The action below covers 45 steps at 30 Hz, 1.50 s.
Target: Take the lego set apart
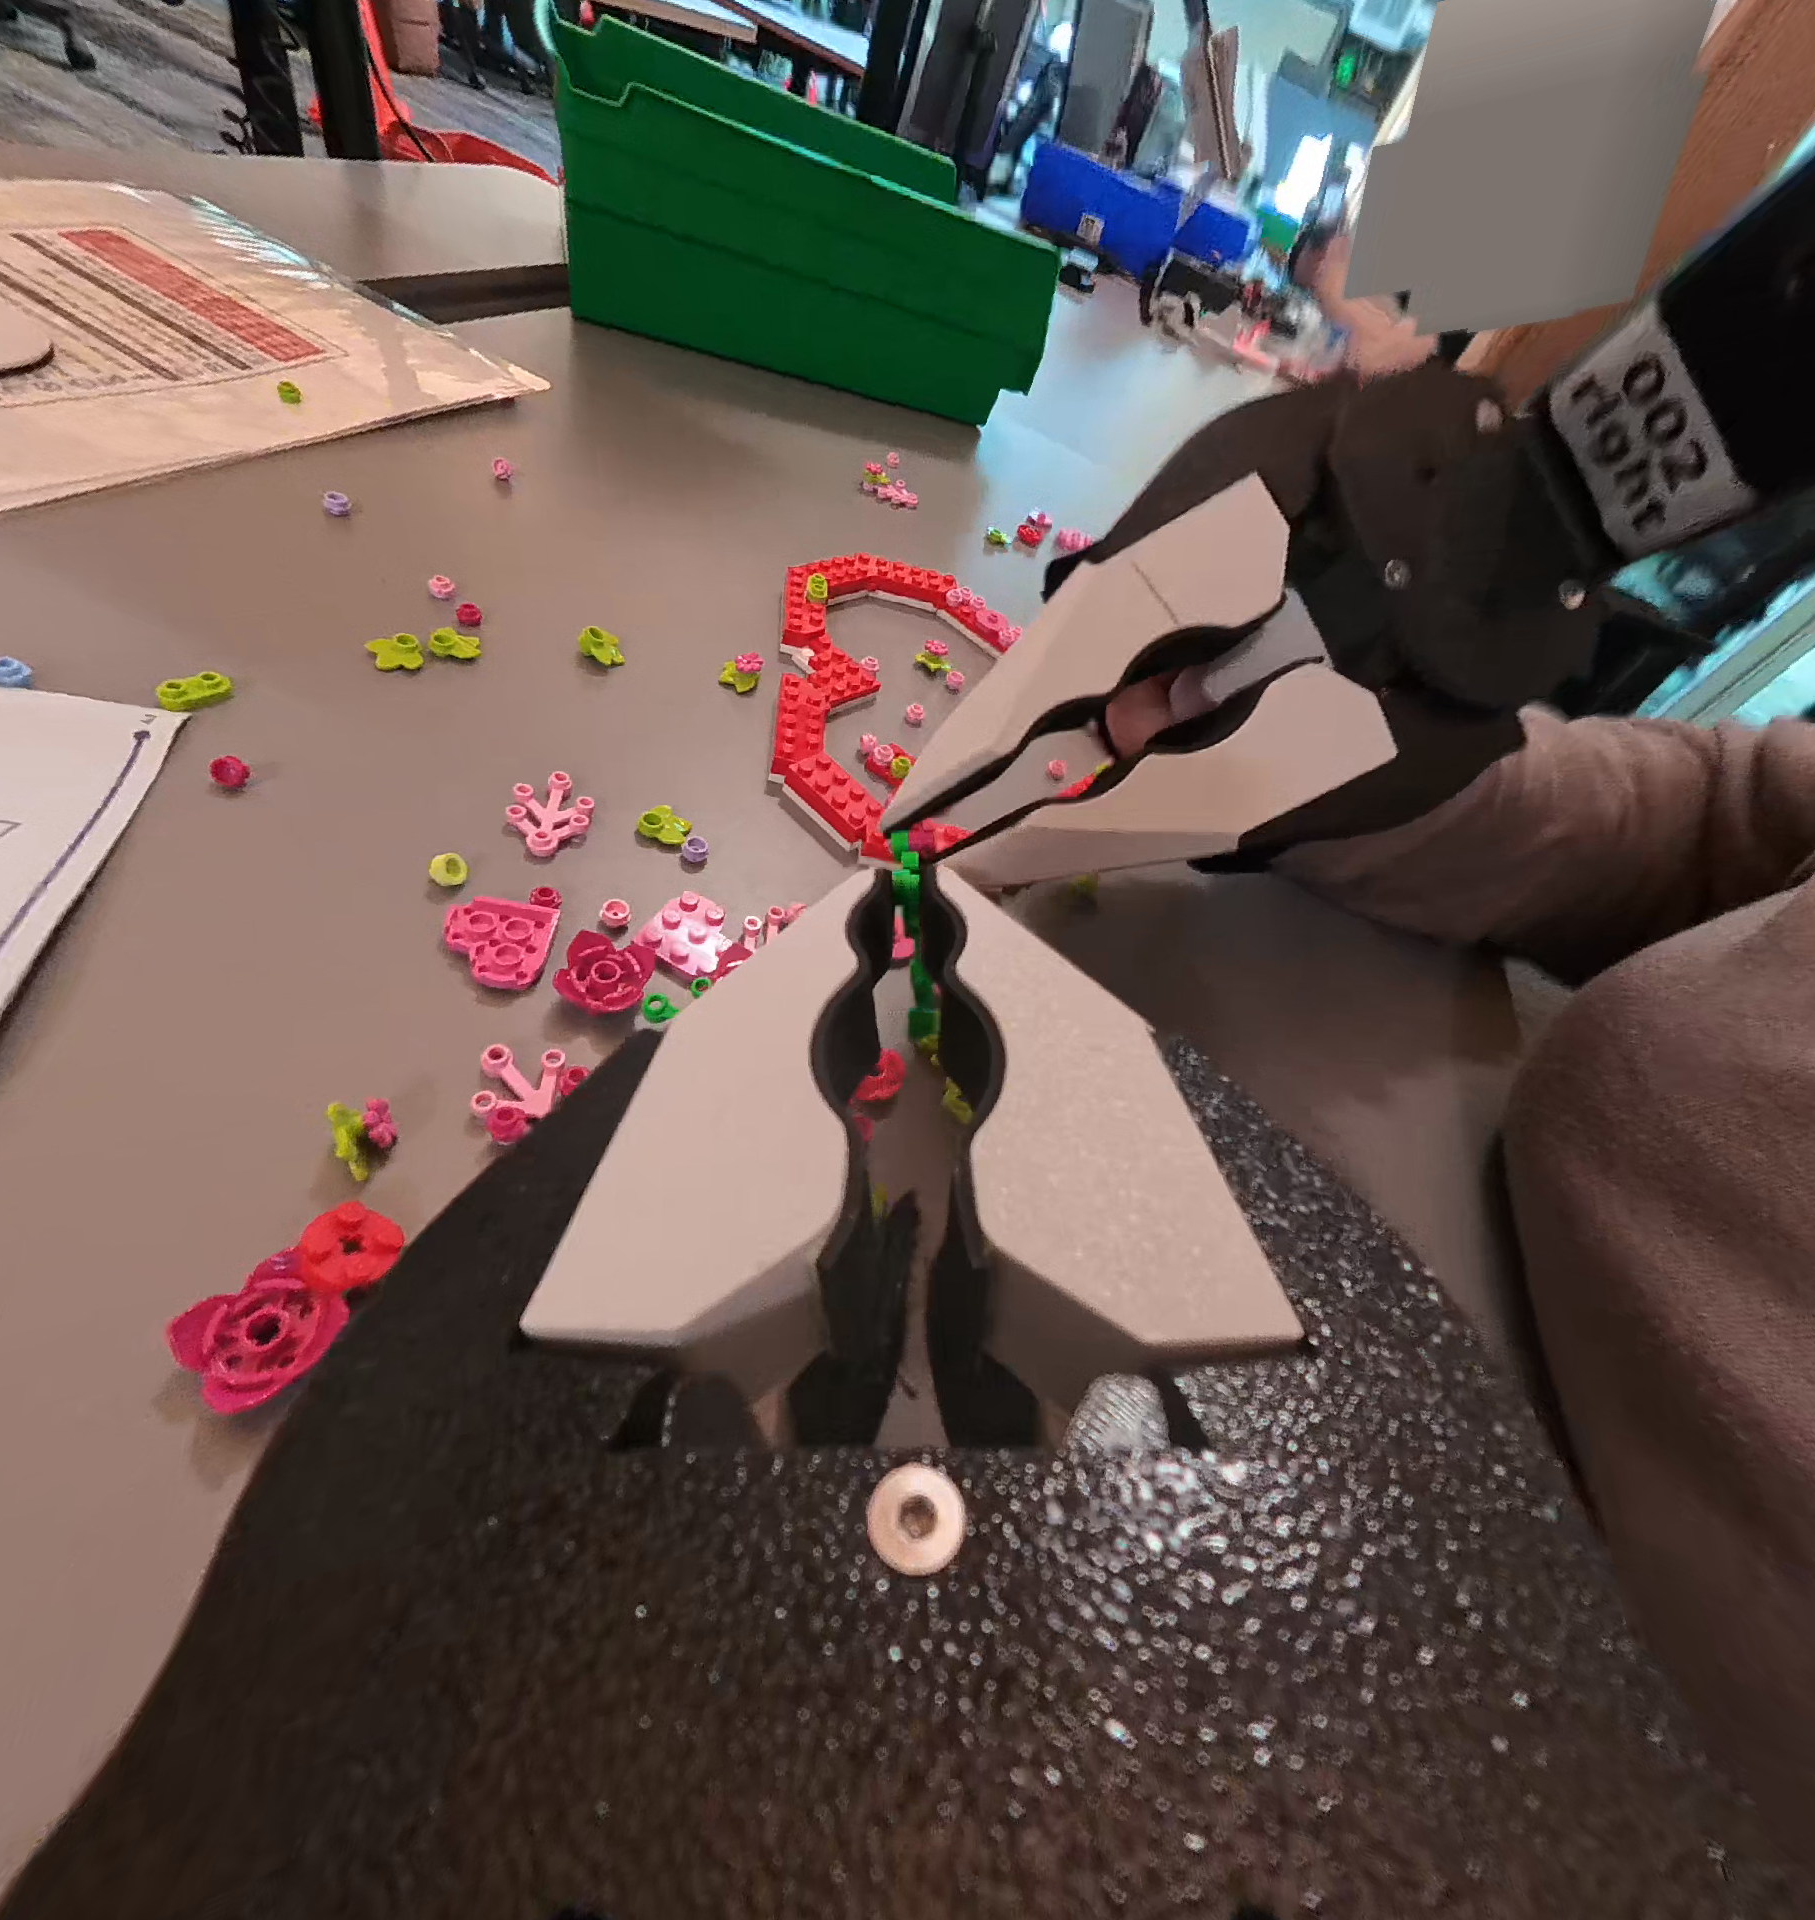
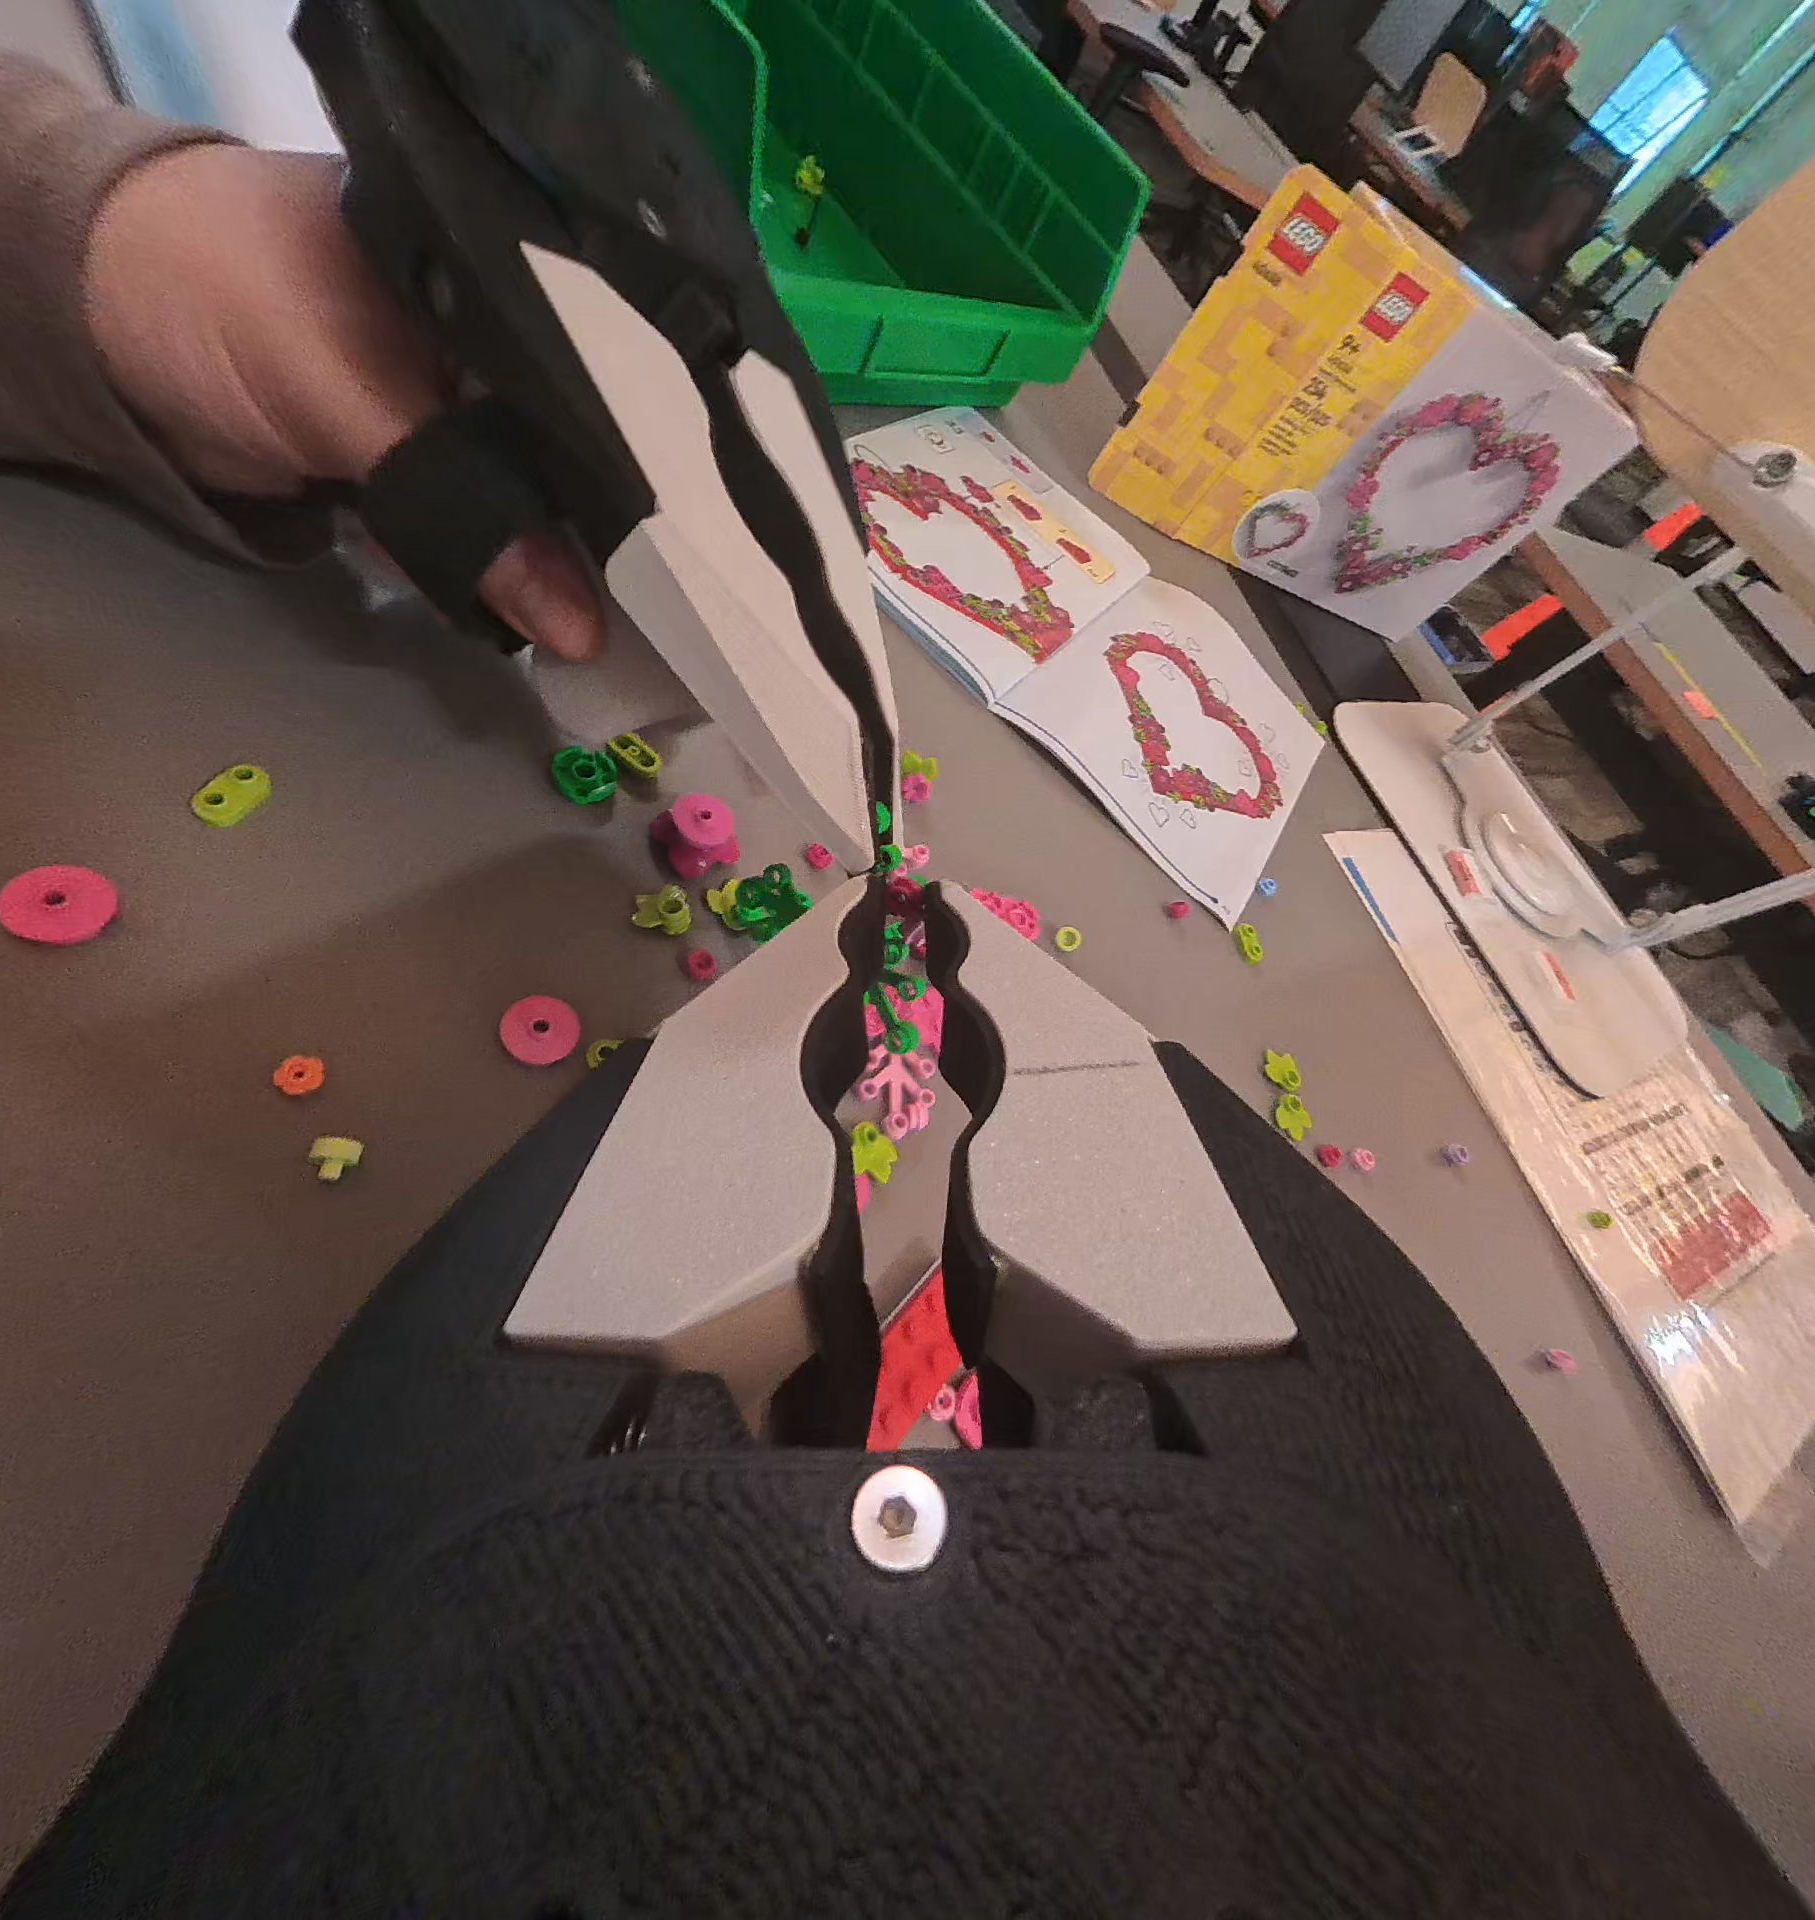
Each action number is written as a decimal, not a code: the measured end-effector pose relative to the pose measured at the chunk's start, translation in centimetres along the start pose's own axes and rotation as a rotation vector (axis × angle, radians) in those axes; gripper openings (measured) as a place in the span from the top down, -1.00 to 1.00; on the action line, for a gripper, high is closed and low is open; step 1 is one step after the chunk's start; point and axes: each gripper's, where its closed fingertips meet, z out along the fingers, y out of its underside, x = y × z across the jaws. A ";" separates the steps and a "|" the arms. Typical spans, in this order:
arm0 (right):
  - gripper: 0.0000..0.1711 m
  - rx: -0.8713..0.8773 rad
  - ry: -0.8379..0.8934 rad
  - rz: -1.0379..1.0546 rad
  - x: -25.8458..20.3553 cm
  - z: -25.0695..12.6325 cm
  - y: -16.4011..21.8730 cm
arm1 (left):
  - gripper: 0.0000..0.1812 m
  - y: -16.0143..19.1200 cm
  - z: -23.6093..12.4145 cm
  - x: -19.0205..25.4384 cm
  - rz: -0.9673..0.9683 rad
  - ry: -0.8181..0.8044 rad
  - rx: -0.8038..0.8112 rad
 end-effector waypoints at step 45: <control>0.50 -0.164 -0.235 0.246 -1.1 -0.3 4.0 | 0.99 0.7 -1.1 -2.8 0.240 -0.234 -0.111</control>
